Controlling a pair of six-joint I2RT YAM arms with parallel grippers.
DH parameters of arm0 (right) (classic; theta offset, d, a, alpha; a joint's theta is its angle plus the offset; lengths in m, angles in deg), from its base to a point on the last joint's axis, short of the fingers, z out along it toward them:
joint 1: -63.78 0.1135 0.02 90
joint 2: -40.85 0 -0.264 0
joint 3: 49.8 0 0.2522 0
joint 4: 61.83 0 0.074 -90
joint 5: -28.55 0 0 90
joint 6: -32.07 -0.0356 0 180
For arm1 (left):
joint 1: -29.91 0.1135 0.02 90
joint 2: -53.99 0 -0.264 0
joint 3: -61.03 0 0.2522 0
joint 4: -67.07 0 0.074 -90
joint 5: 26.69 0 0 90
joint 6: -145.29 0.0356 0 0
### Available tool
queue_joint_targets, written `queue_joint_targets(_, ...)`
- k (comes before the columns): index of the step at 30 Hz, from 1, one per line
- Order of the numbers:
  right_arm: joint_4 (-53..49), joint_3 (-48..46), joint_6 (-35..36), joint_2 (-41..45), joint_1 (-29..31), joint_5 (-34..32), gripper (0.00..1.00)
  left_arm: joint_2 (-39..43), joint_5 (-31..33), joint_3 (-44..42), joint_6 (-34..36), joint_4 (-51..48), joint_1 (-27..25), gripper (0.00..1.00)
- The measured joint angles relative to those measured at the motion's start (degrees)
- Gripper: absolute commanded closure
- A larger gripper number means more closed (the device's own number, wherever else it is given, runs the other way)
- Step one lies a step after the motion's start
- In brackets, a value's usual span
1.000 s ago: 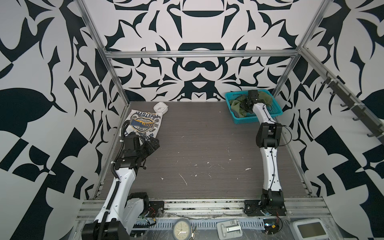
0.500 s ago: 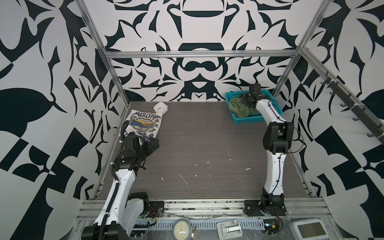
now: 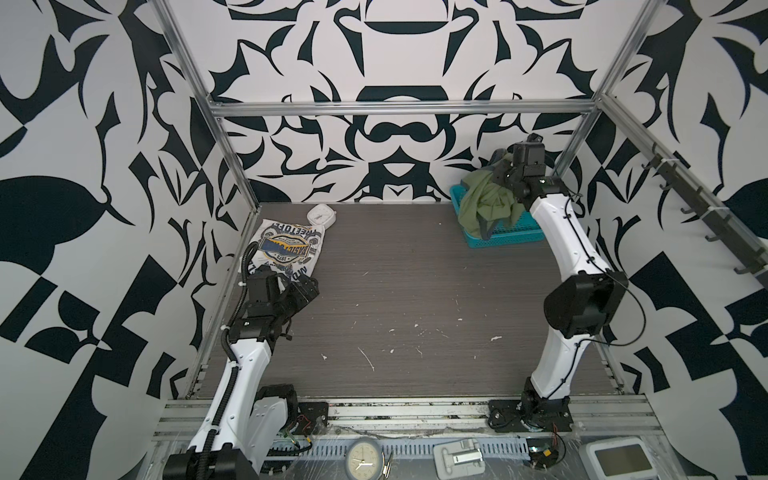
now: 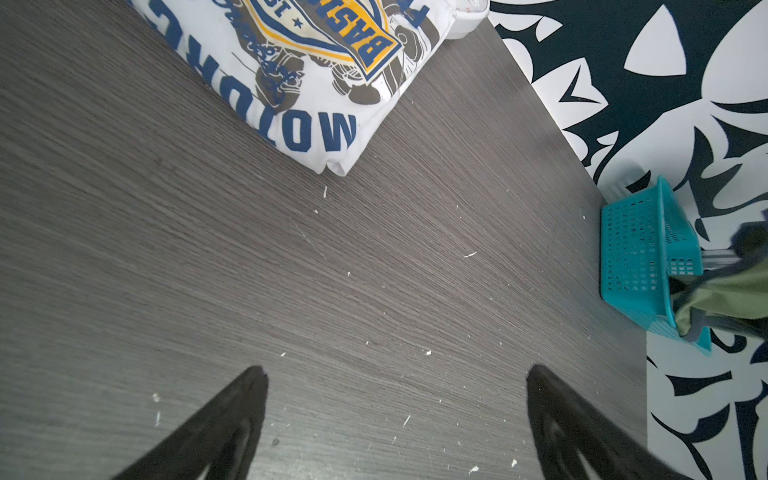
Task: Fold and stack the tank tops
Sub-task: 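Grasp the green tank top in the teal basket with the right gripper, then lift the green tank top out and drop it on the table center, then grasp the green tank top's navy-trimmed edge with the left gripper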
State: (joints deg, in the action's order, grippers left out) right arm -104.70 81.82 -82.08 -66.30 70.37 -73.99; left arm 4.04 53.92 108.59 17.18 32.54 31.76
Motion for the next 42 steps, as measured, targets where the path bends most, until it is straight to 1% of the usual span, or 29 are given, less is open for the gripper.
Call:
queue_joint_targets(4, -0.6, 1.3, 2.9, 6.6, 4.9, -1.8, 1.00, 0.0, -0.5, 0.0, -0.1, 0.0, 0.0, 0.00)
queue_joint_targets(9, -1.6, 0.6, 5.6, 14.8, 13.4, -2.5, 1.00, 0.0, -1.2, 0.0, -0.5, 0.0, 0.0, 0.00)
queue_joint_targets(13, -2.0, -5.7, 6.0, 20.9, 20.3, -3.1, 1.00, 0.0, -1.2, 0.0, -0.9, 0.0, 0.0, 0.00)
queue_joint_targets(16, -2.2, -13.7, 5.0, 23.9, 25.6, -3.8, 1.00, 0.0, -1.2, 0.0, -1.1, -0.2, 0.0, 0.00)
queue_joint_targets(17, -2.2, -16.8, 4.3, 24.2, 27.3, -3.8, 0.93, 0.0, -1.2, 0.0, -1.3, -0.4, 0.0, 0.00)
queue_joint_targets(18, -2.0, -20.0, 3.3, 24.1, 28.6, -3.7, 0.71, -0.1, -1.1, 0.0, -1.4, -0.8, 0.0, 0.00)
queue_joint_targets(19, -2.0, -22.9, 2.3, 23.5, 29.7, -3.2, 0.52, -0.2, -1.0, 0.0, -1.5, -1.4, 0.0, 0.00)
queue_joint_targets(20, -1.8, -25.9, 1.2, 22.6, 30.6, -2.2, 0.38, -0.4, -0.9, 0.0, -1.6, -1.9, 0.0, 0.00)
queue_joint_targets(21, -1.7, -28.8, 0.1, 21.1, 31.2, -0.5, 0.30, -0.9, -0.9, 0.1, -1.7, -2.6, 0.0, 0.00)
queue_joint_targets(22, -1.6, -31.7, -1.0, 19.0, 31.6, 1.7, 0.25, -1.5, -0.9, 0.4, -1.8, -3.7, 0.0, 0.01)
queue_joint_targets(23, -1.5, -33.6, -1.4, 17.6, 31.7, 3.3, 0.22, -2.2, -0.9, 0.8, -1.7, -4.7, 0.0, 0.01)
queue_joint_targets(26, -1.9, -40.0, -2.5, 12.8, 31.5, 9.4, 0.19, -5.0, 0.5, 3.4, -1.8, -8.8, -2.2, 0.01)
queue_joint_targets(28, -3.8, -42.9, -2.5, 11.7, 30.4, 12.0, 0.20, -7.1, 2.6, 5.7, -2.1, -11.1, -6.6, 0.02)
queue_joint_targets(30, -4.4, -45.5, -2.4, 12.8, 28.1, 13.8, 0.22, -8.8, 4.8, 7.4, -2.6, -12.2, -12.5, 0.03)
queue_joint_targets(35, -4.3, -52.5, -2.6, 22.9, 19.0, 16.9, 0.26, -15.8, 10.8, 11.5, -6.2, -14.0, -32.4, 0.06)
queue_joint_targets(37, -4.0, -54.9, -2.8, 27.1, 15.6, 17.3, 0.26, -20.3, 14.1, 14.3, -7.6, -14.7, -40.9, 0.06)
queue_joint_targets(38, -3.8, -55.9, -3.0, 28.5, 14.5, 17.5, 0.26, -22.5, 15.4, 15.9, -7.8, -15.0, -44.4, 0.06)
queue_joint_targets(40, -2.8, -58.9, -3.6, 31.2, 12.9, 17.7, 0.27, -29.1, 18.7, 21.2, -8.0, -16.2, -51.8, 0.05)
queue_joint_targets(42, -2.4, -61.9, -4.5, 33.1, 11.9, 17.8, 0.27, -36.1, 21.6, 27.6, -7.6, -17.9, -57.3, 0.05)
